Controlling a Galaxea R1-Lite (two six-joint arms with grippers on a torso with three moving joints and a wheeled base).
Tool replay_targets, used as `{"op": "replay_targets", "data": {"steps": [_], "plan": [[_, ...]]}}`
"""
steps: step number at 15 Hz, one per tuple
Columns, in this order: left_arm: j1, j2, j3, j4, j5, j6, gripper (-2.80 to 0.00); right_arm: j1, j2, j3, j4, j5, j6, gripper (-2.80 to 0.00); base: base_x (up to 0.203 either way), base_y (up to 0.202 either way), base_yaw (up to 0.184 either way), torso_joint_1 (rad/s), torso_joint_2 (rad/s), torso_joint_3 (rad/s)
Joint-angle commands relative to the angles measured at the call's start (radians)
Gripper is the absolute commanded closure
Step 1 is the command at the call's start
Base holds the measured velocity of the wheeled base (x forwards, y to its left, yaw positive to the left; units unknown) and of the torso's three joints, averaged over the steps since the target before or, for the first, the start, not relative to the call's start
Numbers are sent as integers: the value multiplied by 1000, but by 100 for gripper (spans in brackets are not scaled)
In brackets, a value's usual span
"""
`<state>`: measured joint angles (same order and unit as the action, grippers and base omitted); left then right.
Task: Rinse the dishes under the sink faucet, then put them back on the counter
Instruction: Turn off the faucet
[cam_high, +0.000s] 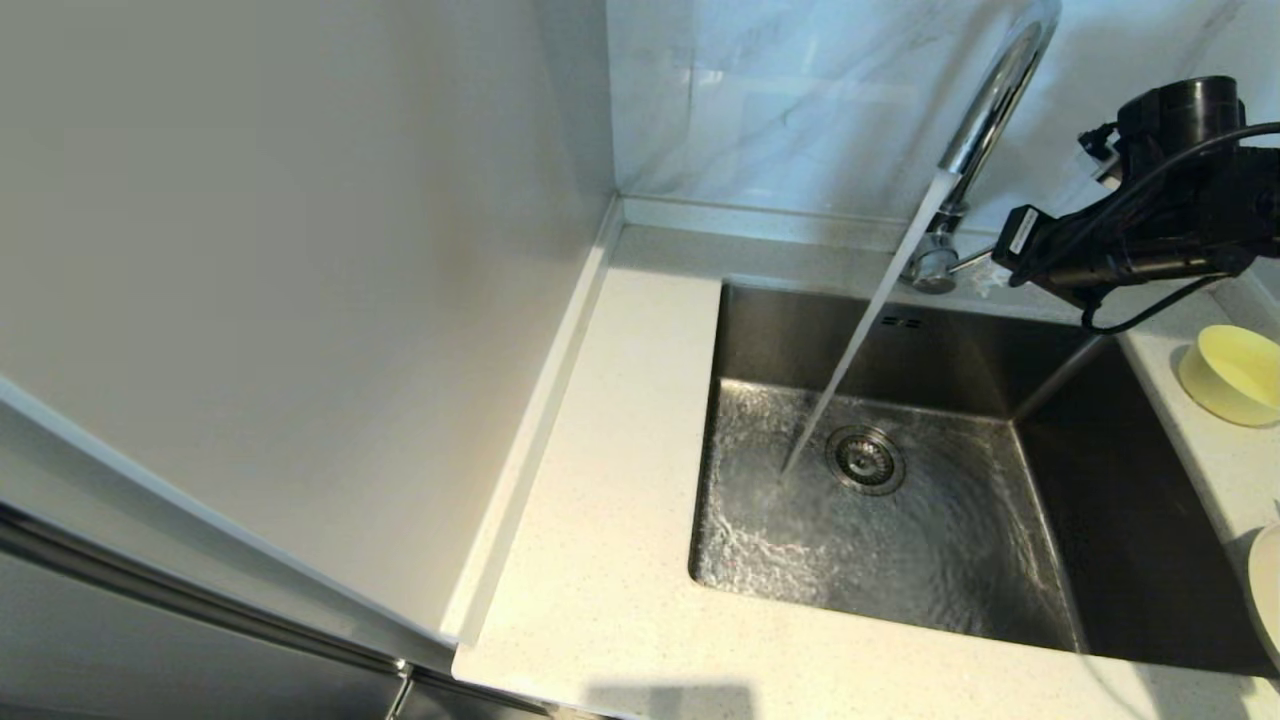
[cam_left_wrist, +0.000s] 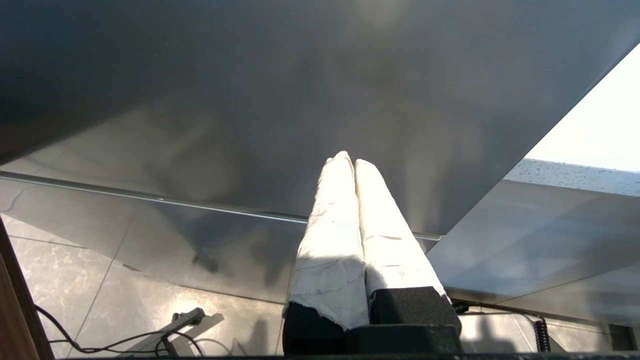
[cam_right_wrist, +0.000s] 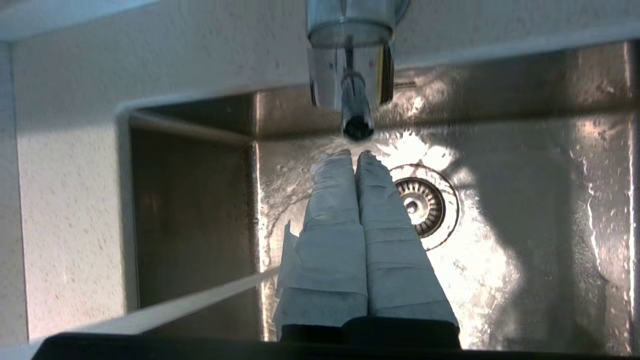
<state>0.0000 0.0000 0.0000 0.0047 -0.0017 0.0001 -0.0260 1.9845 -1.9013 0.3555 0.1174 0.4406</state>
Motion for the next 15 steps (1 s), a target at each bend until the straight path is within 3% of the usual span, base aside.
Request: {"op": "replay_targets", "data": {"steps": [1,15], "plan": [[0,0,0,0,0,0,0,0,23,-29,2,-1,3,0,0,0,0,0,0,0],[0,0,0,0,0,0,0,-24,72,-65,-156,-24,-5,0,0,0,0,0,0,0]]}}
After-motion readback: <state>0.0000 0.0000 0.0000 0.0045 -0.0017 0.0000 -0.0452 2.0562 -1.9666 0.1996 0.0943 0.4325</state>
